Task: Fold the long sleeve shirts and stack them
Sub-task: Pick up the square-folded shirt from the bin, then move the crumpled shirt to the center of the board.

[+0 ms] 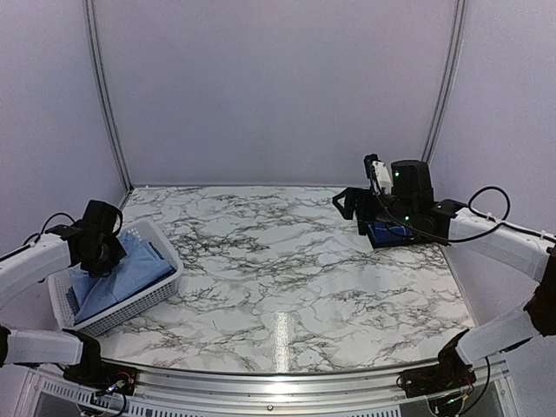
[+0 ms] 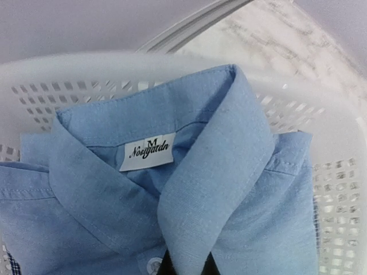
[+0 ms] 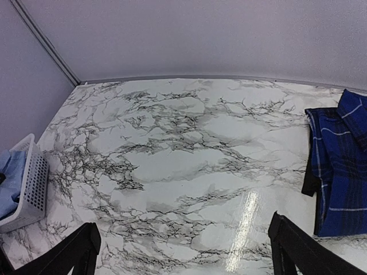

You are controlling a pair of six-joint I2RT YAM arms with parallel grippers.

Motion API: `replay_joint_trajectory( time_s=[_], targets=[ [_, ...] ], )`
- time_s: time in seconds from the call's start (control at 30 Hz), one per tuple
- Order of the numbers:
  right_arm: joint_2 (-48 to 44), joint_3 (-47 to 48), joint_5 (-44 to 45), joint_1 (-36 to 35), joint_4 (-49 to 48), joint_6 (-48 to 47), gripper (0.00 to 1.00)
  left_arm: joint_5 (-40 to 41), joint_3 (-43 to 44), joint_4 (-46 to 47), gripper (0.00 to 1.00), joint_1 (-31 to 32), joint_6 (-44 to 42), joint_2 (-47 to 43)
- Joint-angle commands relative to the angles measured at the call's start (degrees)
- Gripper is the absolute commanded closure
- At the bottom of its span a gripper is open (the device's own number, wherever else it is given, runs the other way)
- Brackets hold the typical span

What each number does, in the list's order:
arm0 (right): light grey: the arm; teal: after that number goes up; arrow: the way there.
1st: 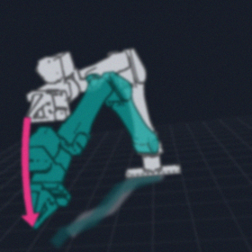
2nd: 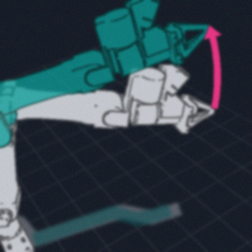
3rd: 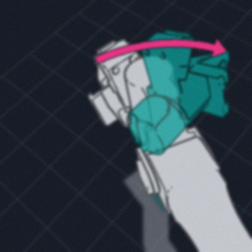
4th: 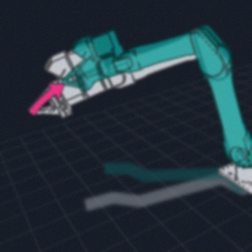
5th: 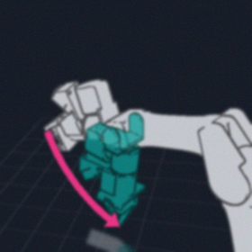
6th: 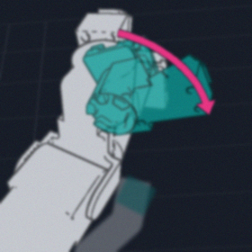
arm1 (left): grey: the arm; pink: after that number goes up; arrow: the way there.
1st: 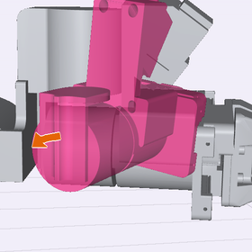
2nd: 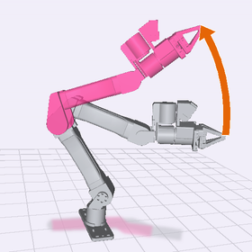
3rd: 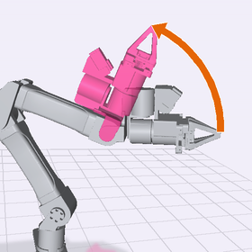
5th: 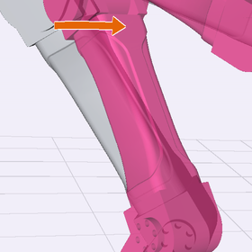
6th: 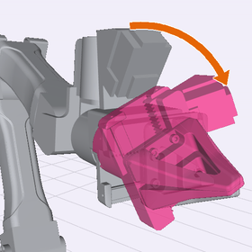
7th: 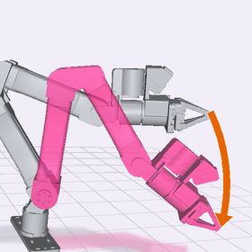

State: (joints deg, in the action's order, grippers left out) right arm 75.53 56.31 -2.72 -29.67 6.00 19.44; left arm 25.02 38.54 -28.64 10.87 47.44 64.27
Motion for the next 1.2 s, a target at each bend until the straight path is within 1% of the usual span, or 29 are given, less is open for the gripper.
replay_joint_trajectory(
  time_s=[0.0, 0.1, 0.2, 0.23, 0.3, 0.37, 0.43, 0.53, 0.63, 0.7, 0.8, 0.9, 0.97, 1.07, 1.17],
  targets=[
    [-1.2, 1.0, -0.4, -0.2, -0.8, -0.6, 0.02, 0.0, 7.5, 3.0, 1.0, 0.0, -7.5, -6.8],
    [-1.1, 1.7, 0.0, -0.3, -0.5, -0.9, 0.02, -3.3, 14.2, 4.5, 1.0, 0.7, -14.1, -8.4],
    [-0.8, 2.7, 0.6, -0.2, -0.1, -1.1, 0.01, -10.8, 23.2, 7.5, 1.0, 2.6, -20.3, -7.4],
    [-0.7, 3.0, 0.8, -0.3, 0.2, -1.1, 0.01, -12.9, 26.5, 8.5, 1.0, 4.1, -22.2, -6.5],
    [-0.6, 3.7, 1.4, -0.2, 0.5, -1.1, 0.01, -14.3, 33.5, 9.6, 1.0, 8.7, -26.1, -4.0],
    [-0.7, 4.3, 2.3, -0.3, 0.8, -1.0, 0.02, -15.4, 40.8, 10.5, 1.0, 14.0, -30.1, -0.4],
    [-0.8, 4.7, 4.2, -0.2, 1.1, -0.7, 0.01, -18.9, 48.2, 12.0, 1.0, 19.0, -32.1, 4.0],
    [-0.4, 5.6, 8.2, -0.1, 2.0, 0.2, 0.02, -24.1, 59.9, 13.2, 1.0, 24.9, -35.1, 13.3],
    [0.2, 7.0, 10.6, 1.4, 4.1, 2.5, 0.01, -28.8, 71.1, 13.7, 1.0, 29.6, -36.5, 22.5],
    [-0.2, 7.2, 10.7, 2.9, 5.2, 3.9, 0.01, -31.2, 76.8, 13.8, 1.0, 31.1, -34.9, 28.2],
    [-2.5, 6.3, 10.1, 4.9, 6.2, 4.9, 0.01, -35.1, 81.7, 13.9, 1.0, 31.6, -31.9, 35.1],
    [-4.7, 4.5, 9.3, 5.9, 6.2, 4.7, 0.02, -37.9, 82.6, 14.2, 1.0, 31.6, -30.2, 40.5],
    [-5.8, 3.6, 9.4, 6.1, 6.6, 4.1, 0.01, -42.4, 83.2, 14.7, 1.0, 31.6, -29.3, 44.4],
    [-6.9, 2.3, 9.8, 6.0, 7.6, 3.3, 0.01, -50.6, 86.7, 15.1, 1.0, 31.8, -27.5, 50.9],
    [-7.8, 0.6, 9.3, 6.0, 8.0, 2.5, 0.01, -55.2, 90.0, 15.3, 1.0, 32.6, -26.7, 56.1]
  ],
)
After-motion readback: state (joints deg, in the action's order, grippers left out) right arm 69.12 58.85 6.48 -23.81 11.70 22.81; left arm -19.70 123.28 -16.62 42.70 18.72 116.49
